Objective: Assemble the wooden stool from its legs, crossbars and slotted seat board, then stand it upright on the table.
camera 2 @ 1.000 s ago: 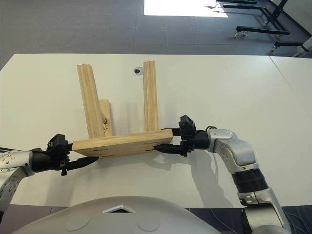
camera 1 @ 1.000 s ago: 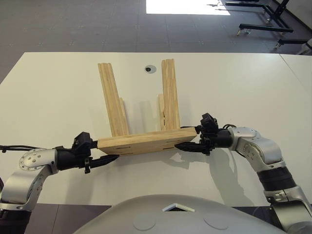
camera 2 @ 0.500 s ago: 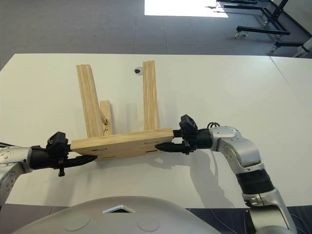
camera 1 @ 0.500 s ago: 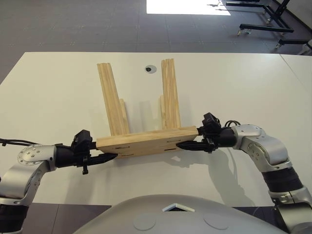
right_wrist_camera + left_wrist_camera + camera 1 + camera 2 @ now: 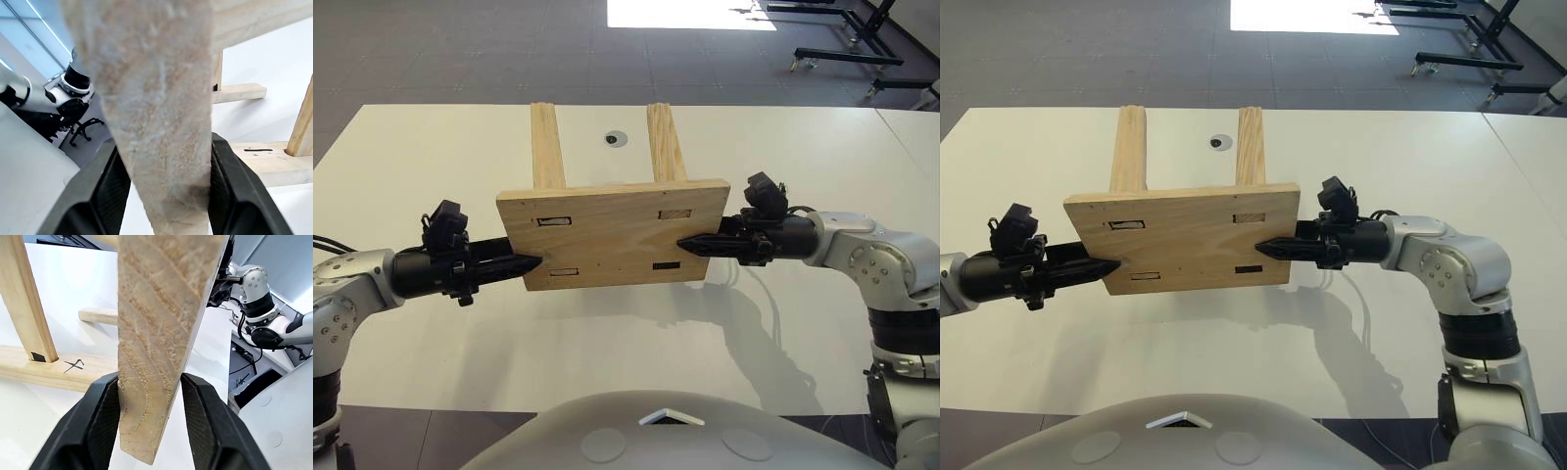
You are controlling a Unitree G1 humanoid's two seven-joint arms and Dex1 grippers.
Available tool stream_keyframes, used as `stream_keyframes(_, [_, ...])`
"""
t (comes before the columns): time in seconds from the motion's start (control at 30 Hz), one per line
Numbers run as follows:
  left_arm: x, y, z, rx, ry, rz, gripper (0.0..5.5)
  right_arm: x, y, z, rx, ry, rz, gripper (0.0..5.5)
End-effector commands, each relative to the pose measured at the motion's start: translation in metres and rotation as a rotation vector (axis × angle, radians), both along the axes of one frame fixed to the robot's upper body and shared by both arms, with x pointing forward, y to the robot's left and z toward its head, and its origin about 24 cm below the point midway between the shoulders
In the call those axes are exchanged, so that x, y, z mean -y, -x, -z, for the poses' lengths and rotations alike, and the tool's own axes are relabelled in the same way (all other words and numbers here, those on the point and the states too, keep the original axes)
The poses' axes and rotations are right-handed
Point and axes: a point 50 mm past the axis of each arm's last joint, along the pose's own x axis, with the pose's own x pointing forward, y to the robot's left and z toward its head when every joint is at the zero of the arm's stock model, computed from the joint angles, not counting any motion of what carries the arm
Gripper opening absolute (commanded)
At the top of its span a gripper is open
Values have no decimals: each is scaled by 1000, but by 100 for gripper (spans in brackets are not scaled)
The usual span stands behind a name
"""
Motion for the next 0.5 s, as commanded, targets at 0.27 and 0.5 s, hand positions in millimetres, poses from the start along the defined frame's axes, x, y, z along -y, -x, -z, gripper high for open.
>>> stream_keyframes(0.27, [25, -9, -12, -147, 174, 56, 181, -39, -17, -39, -197, -167, -101, 191])
stream_keyframes(0.5, [31, -19, -23, -163, 256, 30, 181, -47, -32, -55, -230, -242, -46, 189])
